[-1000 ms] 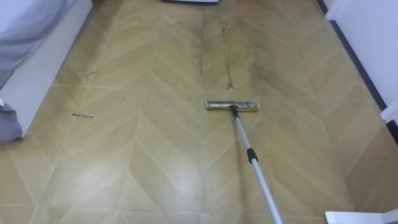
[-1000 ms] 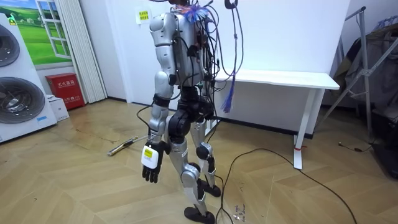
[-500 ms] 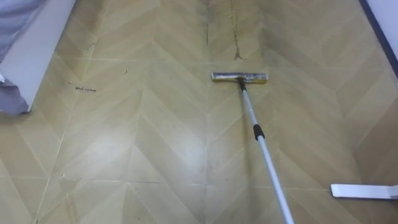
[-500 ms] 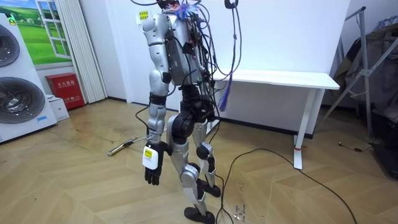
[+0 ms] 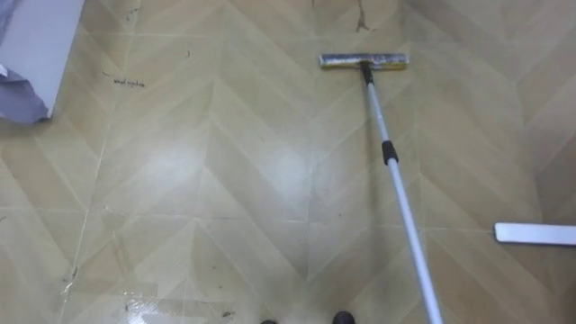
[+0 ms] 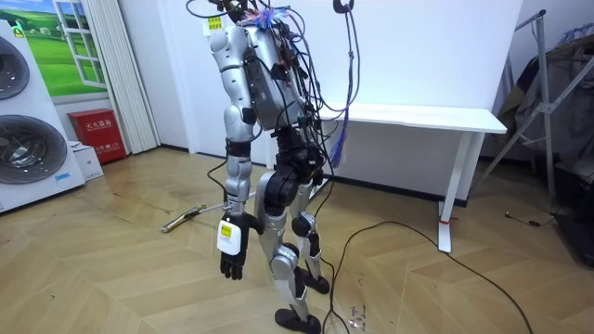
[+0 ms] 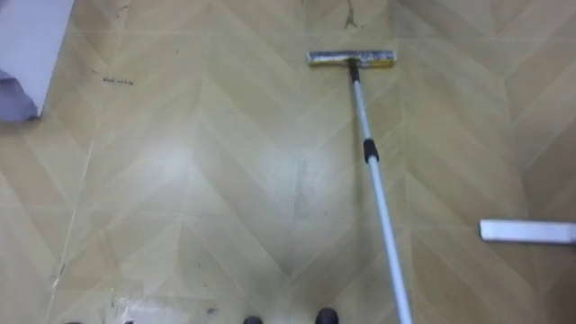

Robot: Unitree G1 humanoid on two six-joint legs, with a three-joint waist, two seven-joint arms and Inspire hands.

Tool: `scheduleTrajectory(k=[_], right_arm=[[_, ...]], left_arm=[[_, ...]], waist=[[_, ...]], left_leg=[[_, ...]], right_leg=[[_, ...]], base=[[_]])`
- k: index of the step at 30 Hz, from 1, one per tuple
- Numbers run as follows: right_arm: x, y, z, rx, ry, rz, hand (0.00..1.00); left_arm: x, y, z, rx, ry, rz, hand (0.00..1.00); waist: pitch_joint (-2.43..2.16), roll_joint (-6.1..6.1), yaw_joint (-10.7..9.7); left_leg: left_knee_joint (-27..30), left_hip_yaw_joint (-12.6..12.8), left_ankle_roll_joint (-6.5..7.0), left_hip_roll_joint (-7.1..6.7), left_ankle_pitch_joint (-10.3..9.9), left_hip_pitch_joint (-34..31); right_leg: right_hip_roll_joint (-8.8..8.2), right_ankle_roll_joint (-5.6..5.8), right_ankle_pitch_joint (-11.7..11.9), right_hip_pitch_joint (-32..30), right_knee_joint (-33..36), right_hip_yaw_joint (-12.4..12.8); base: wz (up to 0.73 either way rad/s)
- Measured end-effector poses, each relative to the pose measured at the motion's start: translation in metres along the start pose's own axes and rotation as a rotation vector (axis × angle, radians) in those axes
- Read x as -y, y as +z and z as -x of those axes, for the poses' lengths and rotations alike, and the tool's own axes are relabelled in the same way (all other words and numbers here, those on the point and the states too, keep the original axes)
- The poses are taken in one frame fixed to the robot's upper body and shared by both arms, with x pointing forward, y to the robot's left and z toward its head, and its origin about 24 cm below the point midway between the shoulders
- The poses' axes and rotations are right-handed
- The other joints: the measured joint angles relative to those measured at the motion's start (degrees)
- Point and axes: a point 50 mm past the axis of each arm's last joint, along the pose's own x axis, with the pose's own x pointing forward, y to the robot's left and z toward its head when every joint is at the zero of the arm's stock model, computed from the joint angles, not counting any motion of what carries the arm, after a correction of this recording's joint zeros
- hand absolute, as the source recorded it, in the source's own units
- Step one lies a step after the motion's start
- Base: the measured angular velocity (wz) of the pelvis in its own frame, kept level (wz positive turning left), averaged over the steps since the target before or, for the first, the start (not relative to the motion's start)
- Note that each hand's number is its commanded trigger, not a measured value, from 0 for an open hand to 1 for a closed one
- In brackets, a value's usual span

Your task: Mop floor

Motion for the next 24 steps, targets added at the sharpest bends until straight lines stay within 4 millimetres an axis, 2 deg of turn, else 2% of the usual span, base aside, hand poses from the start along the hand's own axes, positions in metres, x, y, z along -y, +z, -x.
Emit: scheduleTrajectory(k=[4,7,10,11,12,13,14,15,16,17,18,19,20,21,22,23,24], right_arm=[[-0.005,0.005,-0.001,0.006,-0.024,-0.041,1.00],[-0.005,0.011,-0.001,0.002,-0.039,-0.047,1.00],[-0.002,0.026,-0.002,0.006,-0.047,-0.069,1.00],[0.002,0.034,-0.002,0.007,-0.050,-0.076,1.00],[0.007,0.047,-0.001,0.018,-0.050,-0.094,1.00],[0.011,0.056,0.000,0.029,-0.048,-0.109,1.00],[0.021,0.079,0.003,0.065,-0.051,-0.113,1.00],[0.032,0.104,0.008,0.113,-0.058,-0.113,1.00],[0.046,0.126,0.015,0.165,-0.066,-0.099,1.00],[0.052,0.135,0.018,0.187,-0.069,-0.093,1.00],[0.057,0.150,0.023,0.224,-0.056,-0.086,1.00],[0.056,0.156,0.025,0.236,-0.029,-0.098,1.00],[0.056,0.155,0.025,0.234,-0.020,-0.111,1.00],[0.058,0.149,0.023,0.220,-0.011,-0.117,1.00],[0.057,0.143,0.022,0.208,-0.009,-0.115,1.00],[0.058,0.127,0.018,0.171,-0.009,-0.119,1.00],[0.058,0.107,0.014,0.126,-0.001,-0.144,1.00]], left_arm=[[0.000,-0.001,0.000,-0.012,0.015,0.053,0.00],[-0.002,-0.001,0.000,-0.015,0.032,0.054,0.00],[-0.005,-0.003,-0.001,-0.033,0.038,0.036,0.00],[-0.010,-0.002,-0.001,-0.051,0.048,0.018,0.00],[-0.016,-0.001,-0.002,-0.058,0.059,-0.008,0.00],[-0.019,-0.001,-0.002,-0.061,0.066,-0.012,0.00],[-0.025,-0.003,-0.002,-0.072,0.078,-0.035,0.00],[-0.027,-0.002,-0.002,-0.082,0.087,-0.036,0.00],[-0.025,-0.008,-0.002,-0.108,0.086,-0.027,0.00],[-0.023,-0.012,-0.001,-0.123,0.081,-0.030,0.00],[-0.021,-0.017,0.000,-0.139,0.072,-0.034,0.00],[-0.023,-0.018,0.000,-0.144,0.071,-0.039,0.00],[-0.022,-0.021,0.000,-0.149,0.062,-0.039,0.00],[-0.019,-0.024,0.001,-0.155,0.038,-0.054,0.00],[-0.019,-0.021,0.000,-0.145,0.027,-0.058,0.00],[-0.017,-0.025,0.001,-0.152,0.006,-0.067,0.00],[-0.016,-0.027,0.001,-0.165,-0.019,-0.077,0.00]], waist=[[0.15,-0.28,0.38],[0.24,-0.31,1.33],[0.31,-0.28,2.94],[0.36,-0.47,3.91],[0.45,-0.73,4.67],[0.45,-0.74,5.02],[0.68,-1.39,6.31],[0.99,-2.33,7.77],[1.41,-3.12,9.78],[1.35,-3.00,10.73],[1.44,-3.41,11.19],[2.00,-5.18,11.08],[2.05,-5.55,11.06],[1.81,-5.64,11.07],[1.75,-5.62,10.97],[1.09,-4.73,10.36],[0.30,-3.36,9.61]], left_leg=[[4.69,-0.13,-0.09,-0.32,-0.09,-4.32],[9.84,-0.56,-0.59,0.36,-0.98,-8.02],[20.98,-2.75,-2.16,0.34,-4.12,-13.88],[26.54,-3.71,-3.25,0.29,-5.19,-16.86],[33.32,-4.02,-3.53,0.54,-5.21,-20.40],[37.06,-4.07,-4.22,0.87,-4.41,-22.65],[45.07,-4.07,-5.04,1.23,-0.54,-27.48],[53.65,-4.19,-5.31,1.19,7.28,-32.80],[64.97,-3.86,-7.16,1.40,15.67,-38.67],[71.44,-3.55,-7.04,1.55,16.29,-41.25],[80.27,-2.48,-5.83,1.15,15.09,-45.46],[81.95,-0.33,-4.13,1.11,12.63,-47.71],[80.83,0.05,-3.83,1.23,11.30,-47.98],[73.96,0.51,-4.04,1.41,9.20,-46.77],[68.16,0.80,-3.95,1.45,8.37,-45.13],[54.10,0.90,-3.80,1.24,7.10,-40.52],[40.62,0.37,-3.37,1.21,6.76,-35.10]], right_leg=[[-0.98,-0.40,-1.35,-3.59,4.31,-0.09],[-0.85,-1.08,-2.04,-5.55,6.44,-0.55],[-0.91,-2.23,-5.69,-9.50,15.02,-0.92],[-0.94,-2.84,-8.28,-11.58,19.14,-0.61],[-1.11,-3.61,-10.73,-13.97,23.43,0.32],[-0.70,-3.93,-11.69,-15.12,25.36,0.71],[-0.15,-4.59,-13.44,-17.49,29.43,1.86],[0.66,-5.39,-14.39,-19.51,32.92,3.85],[0.85,-6.21,-14.75,-20.32,35.49,4.93],[0.84,-6.67,-14.86,-20.42,36.34,5.24],[0.74,-6.48,-14.99,-20.34,37.01,6.16],[-0.03,-5.73,-15.40,-20.10,36.74,7.72],[-0.18,-5.45,-15.54,-19.84,36.27,8.17],[0.06,-4.85,-15.85,-18.91,35.09,8.63],[0.19,-4.44,-16.06,-18.27,34.46,8.91],[0.62,-3.49,-16.29,-17.18,33.15,9.00],[1.04,-2.91,-16.51,-16.27,32.46,9.00]], base=[[0.19],[0.09],[0.13],[0.22],[0.21],[0.05],[-0.27],[-0.58],[-0.64],[-0.56],[-0.22],[-0.03],[0.21],[0.25],[0.40],[0.43],[0.42]])
